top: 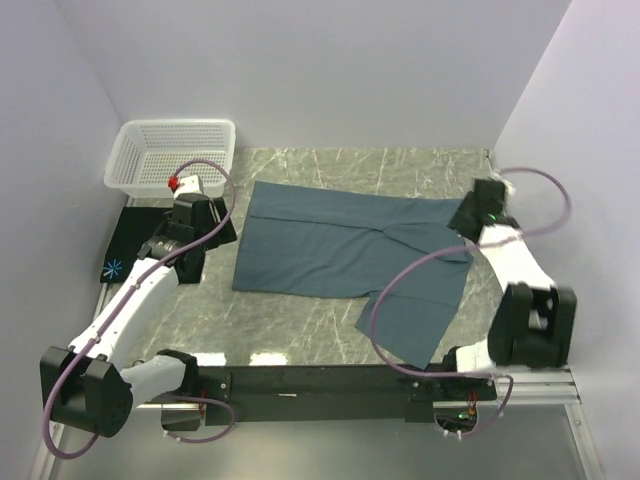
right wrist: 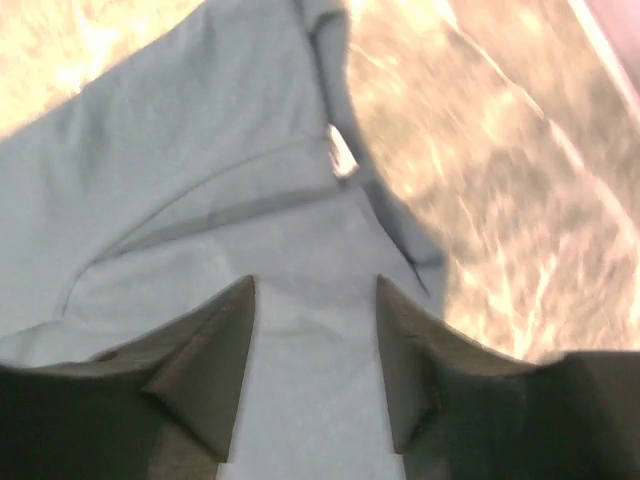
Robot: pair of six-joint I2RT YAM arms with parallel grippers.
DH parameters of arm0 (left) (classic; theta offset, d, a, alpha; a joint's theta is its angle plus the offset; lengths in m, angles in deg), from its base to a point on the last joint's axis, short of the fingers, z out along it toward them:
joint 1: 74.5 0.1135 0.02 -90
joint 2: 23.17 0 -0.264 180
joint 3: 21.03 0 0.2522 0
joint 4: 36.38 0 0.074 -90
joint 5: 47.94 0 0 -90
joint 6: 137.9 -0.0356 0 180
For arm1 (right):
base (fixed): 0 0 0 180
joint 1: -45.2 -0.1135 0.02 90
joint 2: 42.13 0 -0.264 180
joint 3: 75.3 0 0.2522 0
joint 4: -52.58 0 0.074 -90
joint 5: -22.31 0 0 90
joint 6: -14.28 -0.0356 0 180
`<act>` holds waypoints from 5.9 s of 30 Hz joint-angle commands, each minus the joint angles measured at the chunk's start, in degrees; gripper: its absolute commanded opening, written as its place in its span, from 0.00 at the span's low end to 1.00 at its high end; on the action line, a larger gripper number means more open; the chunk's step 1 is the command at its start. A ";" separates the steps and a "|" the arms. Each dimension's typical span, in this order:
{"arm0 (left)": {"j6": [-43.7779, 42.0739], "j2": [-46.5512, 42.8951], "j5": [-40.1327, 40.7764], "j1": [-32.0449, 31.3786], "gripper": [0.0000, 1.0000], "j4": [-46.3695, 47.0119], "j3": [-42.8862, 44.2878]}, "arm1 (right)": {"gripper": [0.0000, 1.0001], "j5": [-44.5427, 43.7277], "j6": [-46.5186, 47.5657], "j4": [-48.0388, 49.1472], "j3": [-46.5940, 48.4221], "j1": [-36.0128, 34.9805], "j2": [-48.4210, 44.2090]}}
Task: Fold and stack the t-shirts
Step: Fold the tshirt
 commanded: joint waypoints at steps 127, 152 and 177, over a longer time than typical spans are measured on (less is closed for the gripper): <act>-1.60 1.21 -0.45 -0.02 0.87 1.83 -0.79 | 0.02 31.41 -31.77 24.85 -3.39 3.42 15.45; -1.78 1.65 -1.77 -0.02 0.87 1.39 -0.53 | 0.20 32.99 -30.18 17.37 -11.21 1.75 6.39; -1.87 2.53 -2.55 -0.02 0.88 1.22 -0.36 | 0.00 30.10 -34.75 16.67 -20.45 -1.76 -3.27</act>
